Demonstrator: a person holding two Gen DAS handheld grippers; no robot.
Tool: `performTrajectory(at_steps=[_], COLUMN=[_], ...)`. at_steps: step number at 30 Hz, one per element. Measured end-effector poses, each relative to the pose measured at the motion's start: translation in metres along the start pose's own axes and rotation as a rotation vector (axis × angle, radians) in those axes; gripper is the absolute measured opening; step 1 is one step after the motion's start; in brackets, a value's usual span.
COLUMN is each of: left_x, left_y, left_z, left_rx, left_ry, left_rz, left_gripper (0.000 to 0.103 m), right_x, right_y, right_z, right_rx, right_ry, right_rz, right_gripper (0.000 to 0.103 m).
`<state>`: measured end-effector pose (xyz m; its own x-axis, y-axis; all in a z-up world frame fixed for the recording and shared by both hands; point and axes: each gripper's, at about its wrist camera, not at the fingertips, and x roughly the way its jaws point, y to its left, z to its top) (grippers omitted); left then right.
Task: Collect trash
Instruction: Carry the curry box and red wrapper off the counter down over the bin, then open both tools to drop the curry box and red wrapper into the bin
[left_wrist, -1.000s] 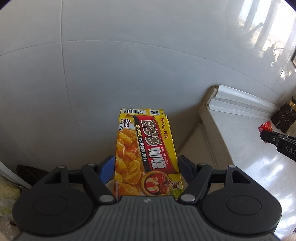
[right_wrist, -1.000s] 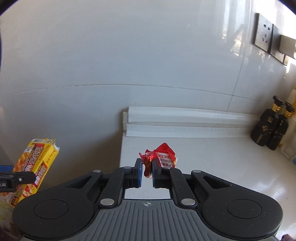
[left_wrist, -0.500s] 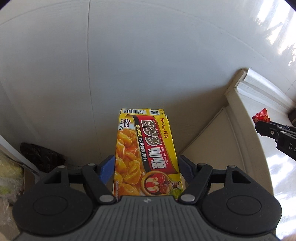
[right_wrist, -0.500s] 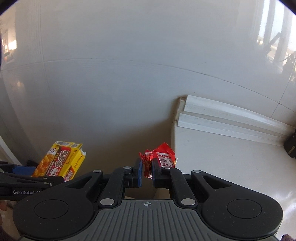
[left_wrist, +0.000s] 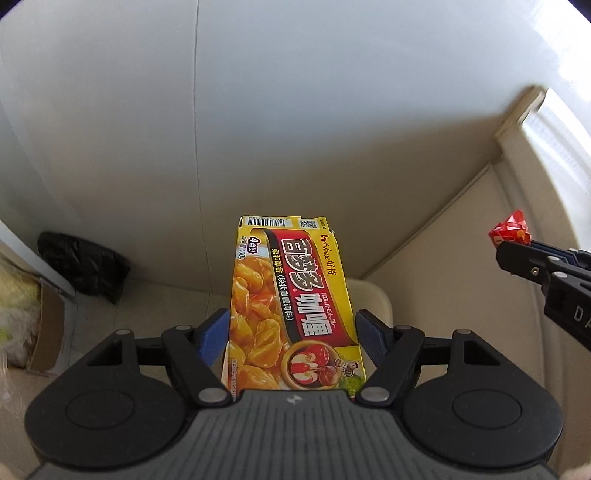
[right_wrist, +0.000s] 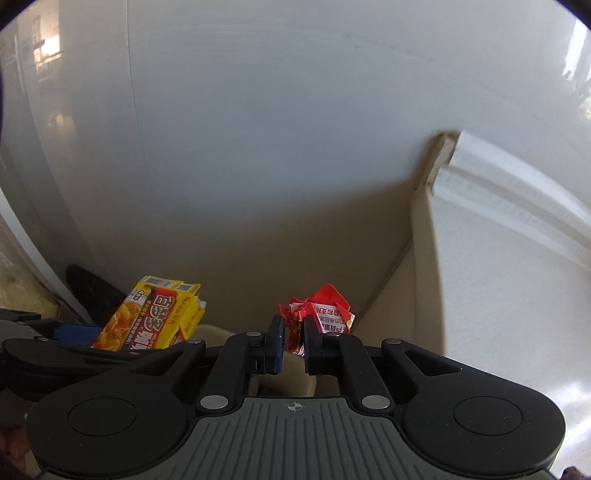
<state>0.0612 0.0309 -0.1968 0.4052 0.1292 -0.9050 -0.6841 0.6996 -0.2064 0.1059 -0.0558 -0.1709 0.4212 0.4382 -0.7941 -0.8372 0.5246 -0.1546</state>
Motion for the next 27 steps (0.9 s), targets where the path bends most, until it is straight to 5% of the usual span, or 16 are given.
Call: performTrajectory(at_steps=[27], left_x=[0.110], left_y=[0.031], left_z=[-0.030], left_rx=[0.015], left_ry=[0.325], left_rz=[-0.016], left_gripper=[0.071], right_x=[0.130], right_y=[0.025], right_z=[-0.037], right_rx=[-0.093], right_ry=[0.398], right_rz=[0.094], right_gripper=[0.009])
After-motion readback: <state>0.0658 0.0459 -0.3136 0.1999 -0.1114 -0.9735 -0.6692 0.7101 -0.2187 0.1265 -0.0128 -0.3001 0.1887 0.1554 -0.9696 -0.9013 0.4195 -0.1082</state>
